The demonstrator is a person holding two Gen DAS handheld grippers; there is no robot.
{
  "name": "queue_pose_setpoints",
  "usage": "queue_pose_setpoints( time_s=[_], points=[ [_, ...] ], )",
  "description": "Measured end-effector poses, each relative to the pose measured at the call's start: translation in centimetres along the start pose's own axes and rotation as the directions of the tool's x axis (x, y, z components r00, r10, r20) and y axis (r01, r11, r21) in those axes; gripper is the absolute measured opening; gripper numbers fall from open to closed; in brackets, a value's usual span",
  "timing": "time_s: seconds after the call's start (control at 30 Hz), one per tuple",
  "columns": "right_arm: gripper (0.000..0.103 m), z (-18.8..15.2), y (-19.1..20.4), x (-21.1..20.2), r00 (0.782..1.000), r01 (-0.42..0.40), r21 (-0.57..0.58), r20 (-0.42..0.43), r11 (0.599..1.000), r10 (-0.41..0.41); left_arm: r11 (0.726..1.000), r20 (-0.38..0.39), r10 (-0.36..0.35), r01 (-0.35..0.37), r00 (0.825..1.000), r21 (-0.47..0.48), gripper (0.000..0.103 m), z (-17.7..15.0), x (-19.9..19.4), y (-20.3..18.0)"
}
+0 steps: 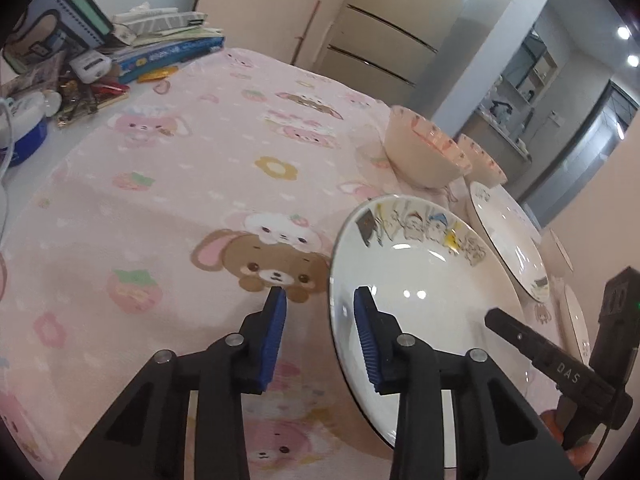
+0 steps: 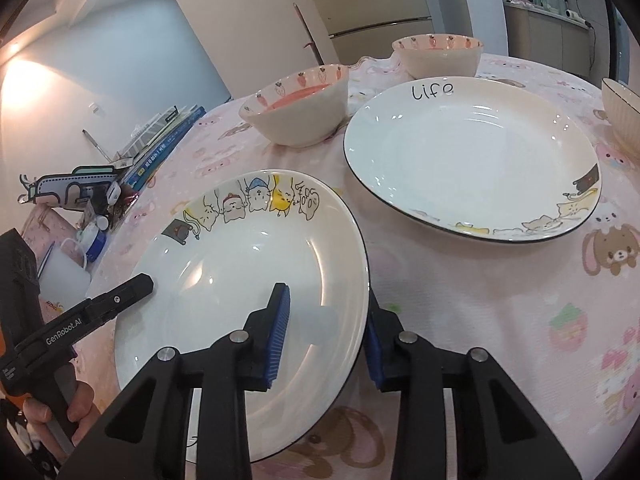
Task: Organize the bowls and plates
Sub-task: 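Lower the left gripper onto the cartoon-rim plate edge and close it, then lift the cartoon-rim plate with the left gripper toward the 'Life' plate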
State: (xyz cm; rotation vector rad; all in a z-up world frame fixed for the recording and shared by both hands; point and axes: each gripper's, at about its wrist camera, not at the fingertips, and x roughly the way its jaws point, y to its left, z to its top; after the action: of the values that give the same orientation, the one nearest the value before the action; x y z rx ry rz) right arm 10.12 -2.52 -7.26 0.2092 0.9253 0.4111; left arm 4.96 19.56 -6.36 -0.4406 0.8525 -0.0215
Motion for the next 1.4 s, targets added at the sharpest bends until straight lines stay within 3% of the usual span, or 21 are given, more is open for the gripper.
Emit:
queue_pose_setpoints(
  time_s=[0.17, 0.23, 0.47, 0.77, 1.07, 1.4],
  points=[
    [0.022, 0.1, -0.9, -0.1, 0.999, -0.035, 0.043, 0.000, 0.998, 0.035, 0.998, -0.027, -0.006, 0.007, 1.000, 0.055, 0.019, -0.4, 0.4, -1.1],
    [0.018, 0.1, -0.8, -0.1, 1.000, -0.016, 0.041, -0.003, 0.999, 0.016, 0.998, -0.014, 0.017, -0.016, 1.000, 0.066, 0.019, -0.5, 0.4, -1.4],
    [0.018, 0.1, -0.9, -0.2, 1.000, -0.012, 0.041, 0.000, 0.999, 0.012, 0.997, -0.028, 0.038, -0.036, 0.999, 0.066, 0.019, -0.5, 0.2, -2.0],
    [0.018, 0.2, -0.1, -2.6, 0.998, 0.008, 0.005, 0.063, 1.000, -0.008, 0.991, 0.037, 0.071, -0.075, 0.997, 0.110, 0.019, -0.4, -2.1, -4.0],
    [0.018, 0.8, 0.3, -6.0, 0.991, 0.003, -0.022, 0.134, 1.000, 0.000, 0.989, 0.092, 0.060, -0.072, 0.994, 0.131, 0.019, 0.1, -5.0, -6.3],
    [0.018, 1.9, -1.5, -10.3, 0.976, 0.047, -0.032, 0.214, 0.998, -0.039, 0.987, 0.117, -0.001, -0.018, 0.993, 0.162, 0.019, 0.7, -5.9, -11.2]
  ],
)
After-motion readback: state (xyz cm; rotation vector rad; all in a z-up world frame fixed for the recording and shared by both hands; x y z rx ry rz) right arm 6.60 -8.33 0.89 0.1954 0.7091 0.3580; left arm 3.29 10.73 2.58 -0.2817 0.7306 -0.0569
